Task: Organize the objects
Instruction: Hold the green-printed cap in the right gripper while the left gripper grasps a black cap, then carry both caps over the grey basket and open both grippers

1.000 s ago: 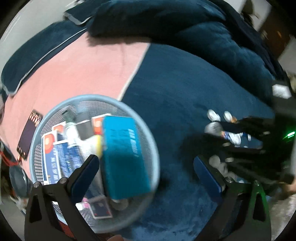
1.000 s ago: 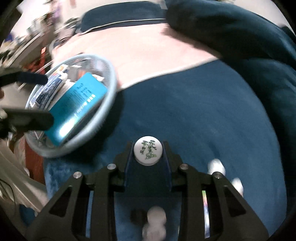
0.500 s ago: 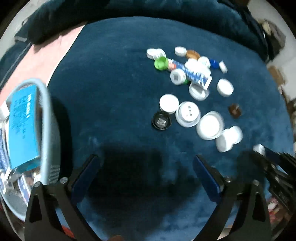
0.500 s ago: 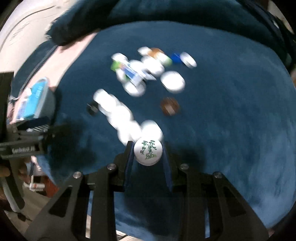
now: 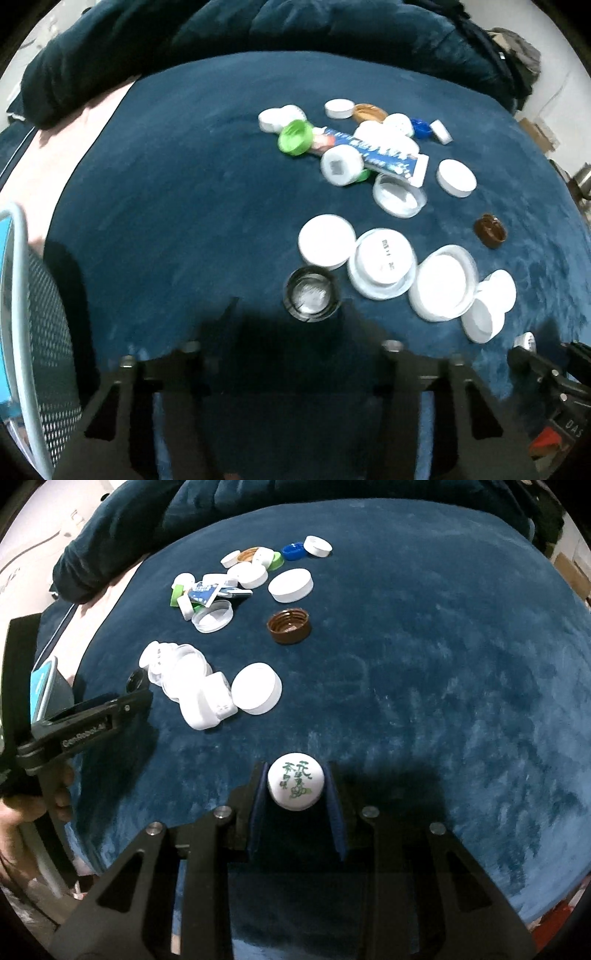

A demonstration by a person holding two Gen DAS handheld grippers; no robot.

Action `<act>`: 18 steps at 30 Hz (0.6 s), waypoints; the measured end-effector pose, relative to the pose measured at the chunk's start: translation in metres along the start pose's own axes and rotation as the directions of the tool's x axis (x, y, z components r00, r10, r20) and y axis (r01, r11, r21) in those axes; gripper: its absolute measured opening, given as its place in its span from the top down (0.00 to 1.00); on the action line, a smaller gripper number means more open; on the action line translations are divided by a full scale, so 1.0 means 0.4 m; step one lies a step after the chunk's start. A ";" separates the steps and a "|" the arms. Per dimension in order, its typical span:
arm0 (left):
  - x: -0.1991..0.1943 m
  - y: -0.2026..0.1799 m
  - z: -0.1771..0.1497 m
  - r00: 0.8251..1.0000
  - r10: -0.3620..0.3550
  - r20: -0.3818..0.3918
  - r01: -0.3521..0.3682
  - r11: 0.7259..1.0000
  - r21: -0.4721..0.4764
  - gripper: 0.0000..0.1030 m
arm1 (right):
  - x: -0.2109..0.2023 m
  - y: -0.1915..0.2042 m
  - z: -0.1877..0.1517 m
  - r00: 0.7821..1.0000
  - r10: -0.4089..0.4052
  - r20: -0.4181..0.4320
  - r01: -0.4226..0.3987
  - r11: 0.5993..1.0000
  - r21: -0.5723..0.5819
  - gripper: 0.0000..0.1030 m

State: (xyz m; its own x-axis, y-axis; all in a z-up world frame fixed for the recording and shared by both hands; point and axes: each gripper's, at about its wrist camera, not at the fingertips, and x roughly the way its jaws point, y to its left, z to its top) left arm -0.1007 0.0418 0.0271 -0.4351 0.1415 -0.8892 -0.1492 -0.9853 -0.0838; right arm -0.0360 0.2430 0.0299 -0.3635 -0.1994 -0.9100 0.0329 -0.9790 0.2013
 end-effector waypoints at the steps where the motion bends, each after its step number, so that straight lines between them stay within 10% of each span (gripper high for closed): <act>1: -0.005 -0.003 0.004 1.000 -0.016 0.009 0.016 1.000 -0.003 0.71 | 0.001 -0.005 -0.002 1.000 0.007 -0.002 -0.007 1.000 0.010 0.68; 18: -0.174 0.015 -0.048 0.997 -0.023 0.076 0.023 1.000 0.000 0.71 | -0.073 0.034 -0.010 0.988 0.117 0.102 -0.121 0.992 0.031 0.69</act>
State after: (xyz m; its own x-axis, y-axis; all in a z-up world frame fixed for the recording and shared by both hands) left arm -0.0542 0.0240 0.0799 -0.4974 0.1714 -0.8504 -0.1589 -0.9817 -0.1049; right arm -0.0213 0.2355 0.0579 -0.4502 -0.3074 -0.8384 0.0475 -0.9458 0.3213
